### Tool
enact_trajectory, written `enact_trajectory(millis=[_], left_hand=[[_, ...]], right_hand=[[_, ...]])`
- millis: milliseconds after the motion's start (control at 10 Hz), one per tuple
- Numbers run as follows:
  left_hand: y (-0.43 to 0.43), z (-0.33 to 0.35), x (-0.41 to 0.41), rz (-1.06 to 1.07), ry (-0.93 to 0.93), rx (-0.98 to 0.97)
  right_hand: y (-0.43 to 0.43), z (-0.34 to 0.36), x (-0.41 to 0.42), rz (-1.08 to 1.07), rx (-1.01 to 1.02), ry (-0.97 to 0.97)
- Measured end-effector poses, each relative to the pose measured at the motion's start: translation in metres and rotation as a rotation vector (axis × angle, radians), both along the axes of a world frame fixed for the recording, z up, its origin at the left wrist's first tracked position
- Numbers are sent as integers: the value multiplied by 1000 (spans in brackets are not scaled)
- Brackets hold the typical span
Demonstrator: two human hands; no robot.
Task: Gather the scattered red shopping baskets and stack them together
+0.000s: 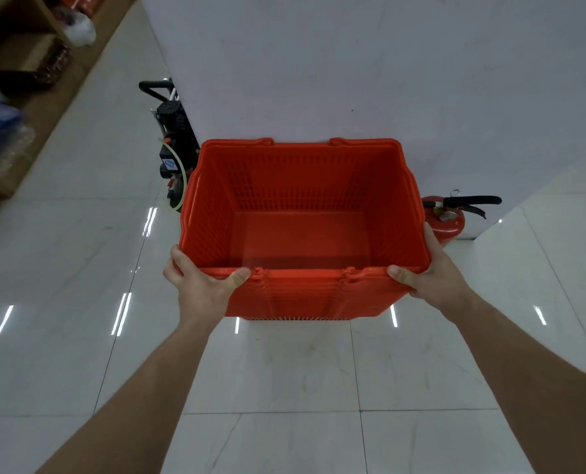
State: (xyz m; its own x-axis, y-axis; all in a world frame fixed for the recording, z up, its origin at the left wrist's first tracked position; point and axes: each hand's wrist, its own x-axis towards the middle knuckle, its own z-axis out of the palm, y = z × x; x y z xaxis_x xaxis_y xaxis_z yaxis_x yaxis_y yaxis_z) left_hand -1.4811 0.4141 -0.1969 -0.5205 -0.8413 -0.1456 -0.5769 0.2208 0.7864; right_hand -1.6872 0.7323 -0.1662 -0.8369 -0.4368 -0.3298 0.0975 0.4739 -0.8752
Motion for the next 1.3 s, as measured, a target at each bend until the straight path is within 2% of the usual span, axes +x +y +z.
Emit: enact_trajectory(millis=[100,400,500,600,800,900,1000,1100,1200,1300], left_hand=[[3,0,2,7,-10,-3],[11,29,8,10,-244,12],[4,40,18,-18,-309,-33],[0,42,23,-53,-306,-93],[4,29,24,-23,-243,-181],[12,44,29,-65,-323,-195],[29,81,37,-152,-416,-278],[50,138,49,-311,-428,-315],[73,215,61,-439,-453,-340],[98,295,82,-517,-471,-418]], right_hand=[[3,-5,3,21,39,50],[6,7,1,89,123,149],[2,13,-1,80,206,170],[-4,11,3,62,327,191],[-3,-7,1,77,365,248],[-1,7,12,87,472,265],[10,40,34,95,470,268],[27,97,59,126,542,312],[35,177,83,101,608,332],[42,259,114,131,629,438]])
